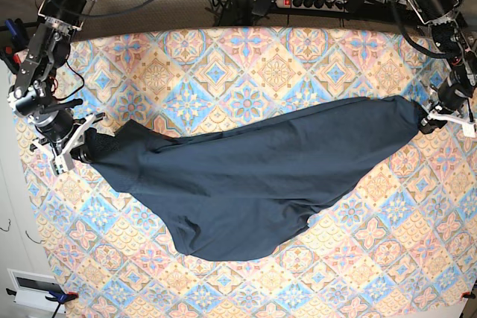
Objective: Layout the t-shirt on the table in an organized manner, then fold the t-shirt properly
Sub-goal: 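Grasp the shirt's ends with both grippers and stretch them apart, then drag the shirt with the left gripper along its length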
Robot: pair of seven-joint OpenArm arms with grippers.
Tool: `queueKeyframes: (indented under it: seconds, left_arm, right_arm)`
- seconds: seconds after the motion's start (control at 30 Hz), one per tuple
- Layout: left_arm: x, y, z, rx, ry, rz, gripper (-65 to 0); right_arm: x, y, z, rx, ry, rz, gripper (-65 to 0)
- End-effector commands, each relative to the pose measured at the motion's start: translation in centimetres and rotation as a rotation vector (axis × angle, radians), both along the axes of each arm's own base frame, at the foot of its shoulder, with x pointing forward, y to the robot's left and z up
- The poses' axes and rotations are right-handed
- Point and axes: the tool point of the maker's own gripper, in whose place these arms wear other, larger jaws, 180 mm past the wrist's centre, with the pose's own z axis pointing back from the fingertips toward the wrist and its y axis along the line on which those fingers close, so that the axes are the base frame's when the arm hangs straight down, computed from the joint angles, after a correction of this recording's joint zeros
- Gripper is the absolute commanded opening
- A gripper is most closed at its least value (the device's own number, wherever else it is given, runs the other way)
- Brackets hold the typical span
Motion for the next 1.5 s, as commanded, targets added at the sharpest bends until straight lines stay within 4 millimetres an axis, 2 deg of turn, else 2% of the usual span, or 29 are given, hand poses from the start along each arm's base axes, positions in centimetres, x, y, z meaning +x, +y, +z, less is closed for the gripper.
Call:
queueKeyframes:
  seconds: [0.0,0.13,0.2,0.37,0.43,0.47,0.53,0.63,0.67,0.73,0.8,0.93,0.97,1.03,1.1,1.17,1.2,1.3,1.4,1.47]
  left_arm:
    - [0.1,0.7,0.7,0.017,-0.006,-0.002,-36.7]
    - [0.0,-0.2,0.1,-0.012,0.004,-0.009,-23.5]
    - [-0.1,-0.5,-0.1,-0.021,0.004,-0.01,-20.8]
    - [0.0,-1.4,-1.2,-0.057,0.008,0.004,-20.8]
    - [1.1,-1.8,-2.0,-0.112,0.002,0.027,-21.0]
    - [1.7,-1.9,-2.7,-0.147,0.007,0.042,-22.4]
    - [3.2,-2.4,-3.0,-0.196,-0.005,0.056,-32.1]
    - [6.7,-3.2,-0.7,-0.224,-0.088,0.045,-63.0]
    - [7.9,-3.4,0.2,-0.234,-0.113,0.042,-65.0]
    - [11.0,-3.7,4.3,-0.223,-0.201,0.001,-65.0]
    - [13.2,-3.8,9.8,-0.17,-0.317,-0.049,-65.0]
    - [15.2,-4.6,20.7,-0.049,-0.54,-0.144,-65.0]
    - [15.3,-3.7,24.2,0.014,-0.596,-0.156,-65.0]
    - [15.5,-1.9,29.4,0.088,-0.698,-0.141,-65.0]
    - [16.5,-1.4,33.1,0.117,-0.764,-0.14,-65.0]
    - [18.2,-0.9,34.5,0.125,-0.749,-0.147,-65.0]
    - [19.3,-0.6,34.4,0.112,-0.732,-0.143,-65.0]
    - [22.8,-0.9,32.0,0.076,-0.681,-0.126,-65.0]
    - [24.1,-2.4,31.1,0.105,-0.67,-0.149,-65.0]
    - [24.6,-3.9,29.4,0.105,-0.651,-0.172,-59.6]
  right_arm:
    - [0.8,-0.3,1.8,-0.009,-0.059,0.006,-64.4]
    - [0.8,-0.3,1.8,-0.009,-0.059,0.006,-64.5]
    - [0.8,-0.3,1.8,-0.009,-0.059,0.006,-64.5]
    - [0.8,-0.3,1.8,-0.009,-0.059,0.006,-64.5]
    - [0.8,-0.3,1.8,-0.009,-0.059,0.006,-64.5]
    - [0.8,-0.3,1.8,-0.009,-0.059,0.006,-64.5]
    - [0.8,-0.3,1.8,-0.009,-0.059,0.006,-64.5]
    - [0.8,-0.3,1.9,-0.01,-0.061,0.006,-64.5]
    - [0.8,-0.3,1.9,-0.01,-0.061,0.006,-64.5]
    - [0.8,-0.3,1.9,-0.01,-0.061,0.006,-64.5]
    - [0.8,-0.3,1.9,-0.01,-0.061,0.005,-64.5]
    - [0.8,-0.4,1.9,-0.01,-0.062,0.003,-64.5]
    - [0.8,-0.4,1.9,-0.01,-0.062,0.003,-64.5]
    - [0.8,-0.4,1.9,-0.01,-0.062,0.003,-64.5]
    - [0.8,-0.3,1.9,-0.008,-0.062,0.005,-64.5]
    - [0.8,-0.2,2.0,0.003,-0.066,0.009,-64.5]
    - [0.8,0.0,2.1,0.013,-0.071,0.012,-64.5]
    - [1.0,0.9,2.6,0.067,-0.091,0.032,-64.5]
    - [1.0,1.0,2.7,0.078,-0.094,0.036,-64.5]
    - [1.0,1.0,2.7,0.078,-0.094,0.036,-64.5]
